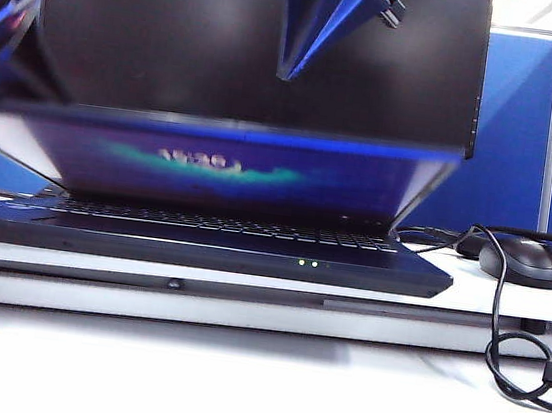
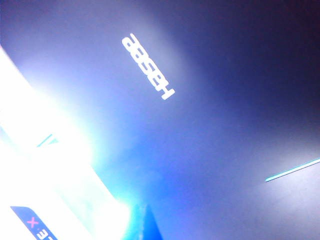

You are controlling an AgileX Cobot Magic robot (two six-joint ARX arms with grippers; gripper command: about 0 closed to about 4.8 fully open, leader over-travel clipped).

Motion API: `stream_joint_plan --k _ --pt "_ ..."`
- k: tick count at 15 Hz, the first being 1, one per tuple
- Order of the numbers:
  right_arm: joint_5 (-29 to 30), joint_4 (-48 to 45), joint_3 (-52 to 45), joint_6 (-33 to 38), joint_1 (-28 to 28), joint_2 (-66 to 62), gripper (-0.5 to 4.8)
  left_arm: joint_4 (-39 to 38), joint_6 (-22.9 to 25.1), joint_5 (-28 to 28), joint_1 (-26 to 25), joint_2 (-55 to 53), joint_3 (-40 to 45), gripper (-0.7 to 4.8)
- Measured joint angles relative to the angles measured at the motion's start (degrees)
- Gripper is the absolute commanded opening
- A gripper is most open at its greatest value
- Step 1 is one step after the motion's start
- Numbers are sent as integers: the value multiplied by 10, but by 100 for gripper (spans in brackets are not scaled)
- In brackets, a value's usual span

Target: Close the lid of the black laptop.

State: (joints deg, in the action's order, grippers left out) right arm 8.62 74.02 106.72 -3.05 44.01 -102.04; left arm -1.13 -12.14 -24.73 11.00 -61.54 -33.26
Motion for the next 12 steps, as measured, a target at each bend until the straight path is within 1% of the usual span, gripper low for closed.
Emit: stream_joint_plan --k 2,6,8,12 --pt "0 -2 0 3 10 0 -1 -21 17 6 0 0 0 -3" --pt "0 -5 0 4 23 6 -1 -43 28 13 0 0 0 -3" --pt "2 -6 1 6 23 34 -1 -56 38 29 0 -5 1 -3" --pt "1 -36 1 19 24 116 -1 -64 46 42 10 -9 3 -3"
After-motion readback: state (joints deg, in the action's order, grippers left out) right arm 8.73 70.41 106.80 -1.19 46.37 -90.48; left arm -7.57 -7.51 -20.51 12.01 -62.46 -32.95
